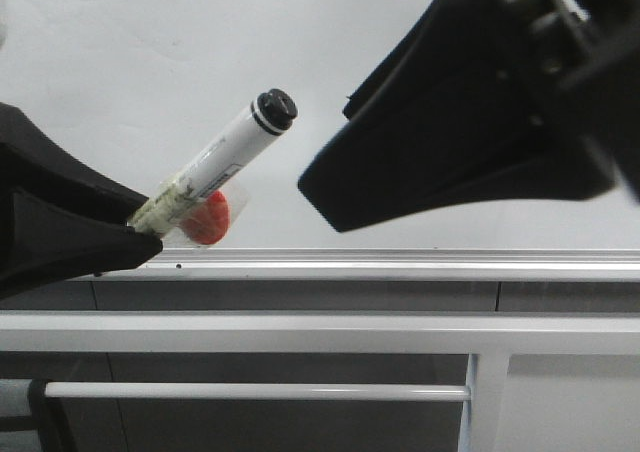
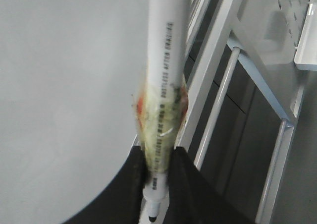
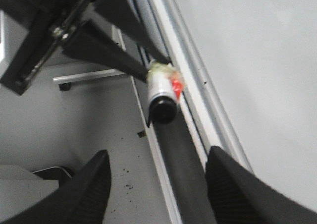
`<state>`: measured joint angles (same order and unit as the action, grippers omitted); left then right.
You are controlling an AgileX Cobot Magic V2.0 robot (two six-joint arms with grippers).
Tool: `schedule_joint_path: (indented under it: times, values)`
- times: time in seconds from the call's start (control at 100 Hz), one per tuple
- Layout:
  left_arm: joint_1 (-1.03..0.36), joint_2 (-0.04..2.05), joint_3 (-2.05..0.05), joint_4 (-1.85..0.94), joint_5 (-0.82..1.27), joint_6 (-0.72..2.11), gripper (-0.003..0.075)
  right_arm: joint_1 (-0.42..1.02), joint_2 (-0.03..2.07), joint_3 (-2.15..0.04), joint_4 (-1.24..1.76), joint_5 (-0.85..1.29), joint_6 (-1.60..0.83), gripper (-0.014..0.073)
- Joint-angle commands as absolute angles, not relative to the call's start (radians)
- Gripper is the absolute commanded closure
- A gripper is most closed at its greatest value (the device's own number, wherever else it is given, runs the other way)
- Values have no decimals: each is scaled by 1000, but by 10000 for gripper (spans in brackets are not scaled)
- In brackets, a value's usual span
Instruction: Write number 1 on whiteboard
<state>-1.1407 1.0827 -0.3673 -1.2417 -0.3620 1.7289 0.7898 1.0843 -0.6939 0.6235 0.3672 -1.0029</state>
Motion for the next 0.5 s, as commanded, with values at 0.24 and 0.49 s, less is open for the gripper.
schedule_joint_path:
  times: [0.24, 0.49]
  values:
    - [-1140, 1065, -400, -1229, -414, 1727, 741, 842, 1183, -855, 634, 323, -1018, 209]
    - [-1140, 1065, -400, -1229, -414, 1727, 741, 850, 1253, -868, 634, 312, -1018, 209]
